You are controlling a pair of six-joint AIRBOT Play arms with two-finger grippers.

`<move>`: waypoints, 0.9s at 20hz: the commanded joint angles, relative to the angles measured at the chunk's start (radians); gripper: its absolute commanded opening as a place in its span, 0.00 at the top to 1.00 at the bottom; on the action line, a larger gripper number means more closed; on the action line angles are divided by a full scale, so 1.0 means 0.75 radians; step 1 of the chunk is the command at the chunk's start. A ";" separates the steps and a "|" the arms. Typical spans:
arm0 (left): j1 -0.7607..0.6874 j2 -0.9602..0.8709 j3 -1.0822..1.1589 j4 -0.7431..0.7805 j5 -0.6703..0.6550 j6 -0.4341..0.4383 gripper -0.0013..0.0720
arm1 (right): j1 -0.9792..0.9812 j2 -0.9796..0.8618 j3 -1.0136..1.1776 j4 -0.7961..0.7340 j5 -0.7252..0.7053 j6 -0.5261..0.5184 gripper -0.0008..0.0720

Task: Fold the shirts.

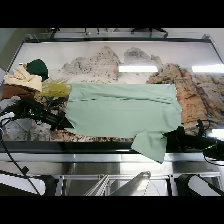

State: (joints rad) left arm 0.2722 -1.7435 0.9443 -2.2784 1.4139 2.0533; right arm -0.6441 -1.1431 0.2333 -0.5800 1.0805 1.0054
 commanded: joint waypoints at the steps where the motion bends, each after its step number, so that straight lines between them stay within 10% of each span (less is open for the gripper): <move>1: 0.001 -0.001 0.002 0.000 -0.002 0.000 0.95 | -0.027 0.037 -0.001 -0.049 0.035 0.021 0.62; 7: 0.001 -0.001 0.002 0.001 -0.002 0.001 0.95 | -0.025 0.036 -0.089 0.027 -0.040 -0.053 0.65; 11: 0.001 -0.001 0.002 -0.001 0.004 0.001 0.95 | -0.025 0.050 -0.097 0.027 0.041 -0.090 0.95; 18: 0.084 0.062 0.088 -0.104 0.275 0.014 0.95 | -0.028 0.437 0.173 0.047 0.270 0.125 0.95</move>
State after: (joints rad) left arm 0.3115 -1.7290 0.9829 -2.2944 1.4921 2.0678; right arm -0.6647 -0.9260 0.2752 -0.5663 1.2133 1.0119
